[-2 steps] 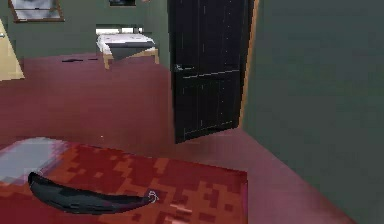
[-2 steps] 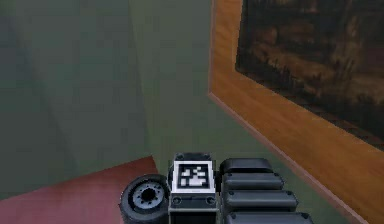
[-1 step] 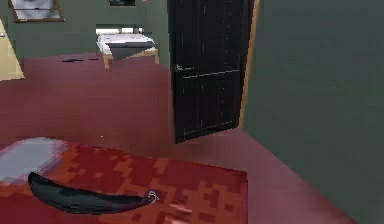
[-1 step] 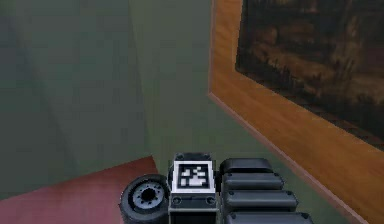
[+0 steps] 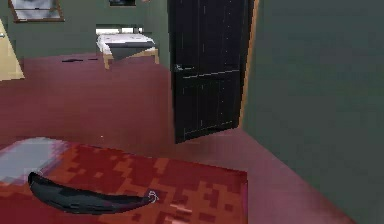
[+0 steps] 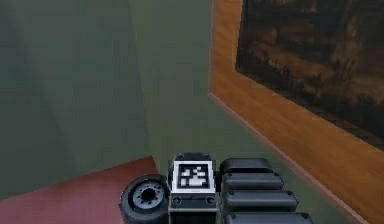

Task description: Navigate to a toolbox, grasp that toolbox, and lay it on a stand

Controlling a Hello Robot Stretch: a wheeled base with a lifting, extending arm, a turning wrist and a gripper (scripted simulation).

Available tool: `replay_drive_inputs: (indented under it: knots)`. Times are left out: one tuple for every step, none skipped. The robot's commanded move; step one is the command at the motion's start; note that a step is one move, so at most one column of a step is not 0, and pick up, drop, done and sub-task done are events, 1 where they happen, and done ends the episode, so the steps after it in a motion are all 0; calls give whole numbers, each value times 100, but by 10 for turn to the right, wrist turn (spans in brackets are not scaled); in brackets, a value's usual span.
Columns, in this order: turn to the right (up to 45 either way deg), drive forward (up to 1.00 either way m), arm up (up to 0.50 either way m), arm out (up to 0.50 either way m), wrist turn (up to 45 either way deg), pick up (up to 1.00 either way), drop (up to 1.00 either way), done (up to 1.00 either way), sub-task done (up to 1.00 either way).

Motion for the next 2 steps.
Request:
replay_drive_inputs:
  knots:
    - [120, 0, 0, 0, 0, 0, 0, 0, 0]
    - [0, 40, 0, 0, 0, 0, 0, 0, 0]
